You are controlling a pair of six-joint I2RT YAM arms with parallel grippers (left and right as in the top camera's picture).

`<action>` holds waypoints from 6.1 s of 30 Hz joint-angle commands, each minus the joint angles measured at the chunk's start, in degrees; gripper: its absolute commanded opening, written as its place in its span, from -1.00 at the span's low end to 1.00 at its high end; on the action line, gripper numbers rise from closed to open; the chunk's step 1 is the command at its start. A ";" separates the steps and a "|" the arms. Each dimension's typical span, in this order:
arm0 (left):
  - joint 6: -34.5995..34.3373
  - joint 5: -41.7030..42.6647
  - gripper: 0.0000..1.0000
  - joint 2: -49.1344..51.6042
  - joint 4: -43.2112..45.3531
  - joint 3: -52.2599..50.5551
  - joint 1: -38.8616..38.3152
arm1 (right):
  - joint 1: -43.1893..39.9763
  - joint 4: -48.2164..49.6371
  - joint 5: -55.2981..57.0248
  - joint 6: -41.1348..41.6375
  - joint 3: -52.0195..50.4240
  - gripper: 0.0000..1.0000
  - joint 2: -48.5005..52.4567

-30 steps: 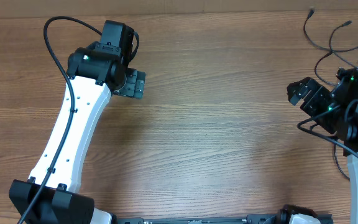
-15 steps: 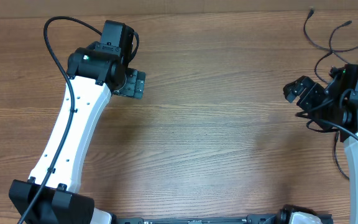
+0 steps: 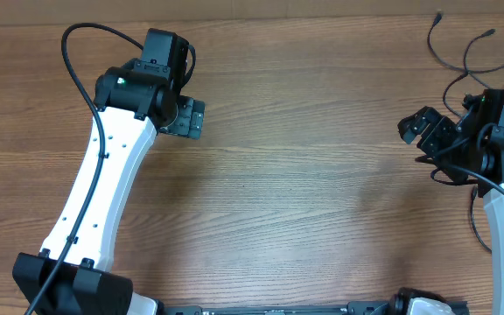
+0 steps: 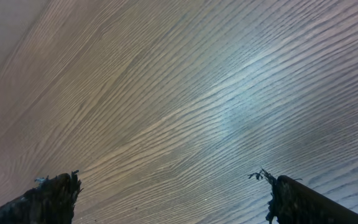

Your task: Untangle cables

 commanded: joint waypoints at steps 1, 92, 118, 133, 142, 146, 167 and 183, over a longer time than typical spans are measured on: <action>0.85 -0.57 0.99 0.35 0.17 -0.24 0.00 | 0.22 0.11 -0.46 0.02 0.76 1.00 0.07; 1.22 11.52 0.99 -94.86 77.55 -89.13 6.40 | 0.22 0.11 -0.46 0.02 0.76 0.99 0.07; 5.60 16.39 0.99 -94.86 65.61 -95.25 13.53 | 0.22 0.09 -0.46 0.02 0.76 1.00 0.07; 2.47 17.00 0.99 -94.86 65.70 -95.23 13.53 | 0.22 0.11 -0.48 0.02 0.76 1.00 0.07; 2.51 16.61 0.99 -94.82 65.75 -95.23 13.53 | 0.22 0.11 -0.46 0.02 0.76 1.00 0.07; 2.51 16.59 0.99 -94.82 65.75 -95.23 13.53 | 0.22 0.11 -0.48 0.02 0.76 1.00 0.07; 2.51 16.59 0.99 -94.82 65.75 -95.23 13.53 | 0.22 0.55 0.76 0.00 0.76 1.00 0.52; 2.51 16.59 0.99 -94.82 65.75 -95.23 13.53 | 1.86 13.03 1.68 0.02 -5.18 1.00 -9.55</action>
